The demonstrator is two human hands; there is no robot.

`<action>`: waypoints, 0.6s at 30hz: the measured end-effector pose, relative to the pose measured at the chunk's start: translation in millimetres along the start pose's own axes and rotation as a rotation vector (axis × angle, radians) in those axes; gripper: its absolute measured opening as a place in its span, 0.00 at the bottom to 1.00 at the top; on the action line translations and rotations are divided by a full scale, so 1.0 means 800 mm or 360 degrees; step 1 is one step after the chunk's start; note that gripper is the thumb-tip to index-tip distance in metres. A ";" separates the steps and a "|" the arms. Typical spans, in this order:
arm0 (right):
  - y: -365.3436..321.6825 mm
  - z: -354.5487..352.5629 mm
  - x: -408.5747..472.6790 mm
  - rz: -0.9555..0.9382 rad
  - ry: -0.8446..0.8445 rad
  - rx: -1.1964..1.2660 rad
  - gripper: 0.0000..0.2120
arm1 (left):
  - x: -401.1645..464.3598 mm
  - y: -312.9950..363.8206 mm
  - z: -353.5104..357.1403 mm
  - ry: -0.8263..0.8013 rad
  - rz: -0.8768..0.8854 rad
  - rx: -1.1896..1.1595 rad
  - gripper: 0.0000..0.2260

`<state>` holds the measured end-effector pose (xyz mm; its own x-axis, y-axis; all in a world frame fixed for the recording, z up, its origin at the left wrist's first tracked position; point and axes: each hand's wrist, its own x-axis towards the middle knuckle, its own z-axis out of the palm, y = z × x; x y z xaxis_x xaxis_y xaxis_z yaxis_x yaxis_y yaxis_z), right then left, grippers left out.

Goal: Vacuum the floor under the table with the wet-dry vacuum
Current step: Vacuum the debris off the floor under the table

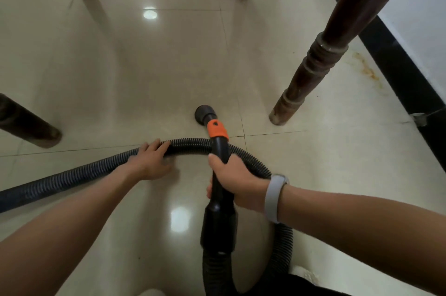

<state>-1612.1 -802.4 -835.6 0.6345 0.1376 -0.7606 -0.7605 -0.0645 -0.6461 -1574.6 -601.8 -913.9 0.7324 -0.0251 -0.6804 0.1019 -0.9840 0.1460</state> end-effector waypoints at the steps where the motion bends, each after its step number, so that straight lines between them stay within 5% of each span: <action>1: 0.006 0.005 -0.004 0.0010 -0.0033 -0.0032 0.09 | 0.001 -0.002 0.000 -0.0050 -0.0026 0.0035 0.34; 11: -0.009 -0.026 0.020 -0.0130 0.0465 0.0083 0.12 | 0.006 -0.006 0.011 -0.0123 -0.0072 0.0036 0.35; 18: 0.026 -0.017 0.017 0.0056 0.0373 0.0284 0.15 | -0.013 0.055 -0.003 0.0210 0.0255 -0.0477 0.21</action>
<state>-1617.7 -815.1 -860.4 0.6063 -0.0952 -0.7895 -0.7815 0.1125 -0.6137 -1575.7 -644.5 -898.5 0.8336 -0.1327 -0.5362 0.1571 -0.8737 0.4604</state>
